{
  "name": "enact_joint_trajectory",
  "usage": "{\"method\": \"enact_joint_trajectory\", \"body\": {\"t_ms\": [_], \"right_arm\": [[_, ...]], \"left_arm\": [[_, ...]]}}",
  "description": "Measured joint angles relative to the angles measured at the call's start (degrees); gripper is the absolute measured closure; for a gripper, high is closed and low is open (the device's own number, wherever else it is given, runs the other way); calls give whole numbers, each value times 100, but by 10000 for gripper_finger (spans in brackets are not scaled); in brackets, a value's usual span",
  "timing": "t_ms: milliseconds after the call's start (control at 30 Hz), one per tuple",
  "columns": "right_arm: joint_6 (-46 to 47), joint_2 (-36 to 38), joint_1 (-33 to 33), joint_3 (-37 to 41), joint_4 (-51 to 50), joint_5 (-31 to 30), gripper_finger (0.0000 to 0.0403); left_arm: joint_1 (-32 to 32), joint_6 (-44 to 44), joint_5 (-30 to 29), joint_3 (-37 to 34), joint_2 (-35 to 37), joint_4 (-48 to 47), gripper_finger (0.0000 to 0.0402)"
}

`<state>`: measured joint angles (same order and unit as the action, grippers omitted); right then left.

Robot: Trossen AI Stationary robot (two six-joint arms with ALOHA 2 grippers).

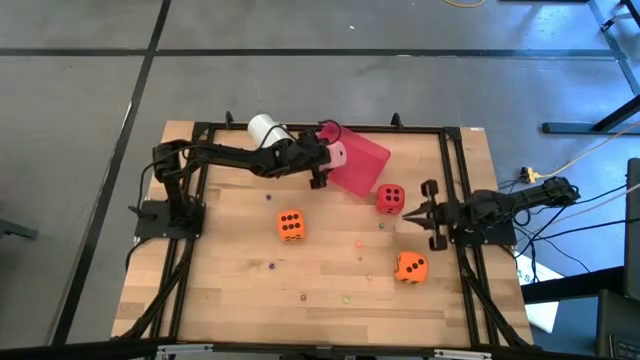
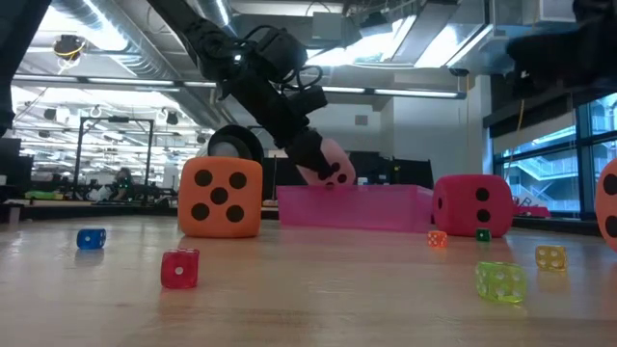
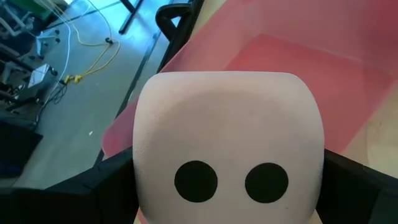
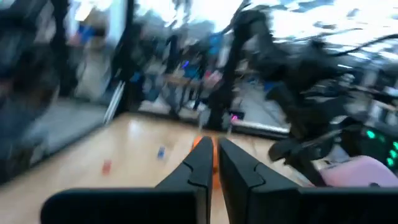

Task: Pick & Place Dice
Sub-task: Put the big pink die into the red bin

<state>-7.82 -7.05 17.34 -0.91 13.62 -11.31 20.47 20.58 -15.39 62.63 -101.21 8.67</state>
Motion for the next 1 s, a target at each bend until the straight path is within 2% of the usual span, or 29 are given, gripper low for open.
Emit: {"method": "enact_joint_trajectory", "body": {"t_ms": [67,167,300,367,433,667,1000], "right_arm": [[254,0,0,0,314,-576,378],[176,0,0,0,675,-1777,378],[-513,0,-2,0,1148,-3519,378],[-931,0,-4,0,1382,-4120,378],[-1131,0,-4,0,1491,-4246,378],[-1306,0,-2,0,1469,-3635,378],[-1606,0,-2,0,1467,-3624,378]], "left_arm": [[0,23,-10,0,0,26,38],[0,105,-14,0,0,25,38],[-2,111,11,0,0,15,38],[0,197,10,0,2,11,38],[-1,384,-6,0,2,6,38],[-11,567,-10,0,2,21,38],[-11,564,1,0,4,14,38]]}}
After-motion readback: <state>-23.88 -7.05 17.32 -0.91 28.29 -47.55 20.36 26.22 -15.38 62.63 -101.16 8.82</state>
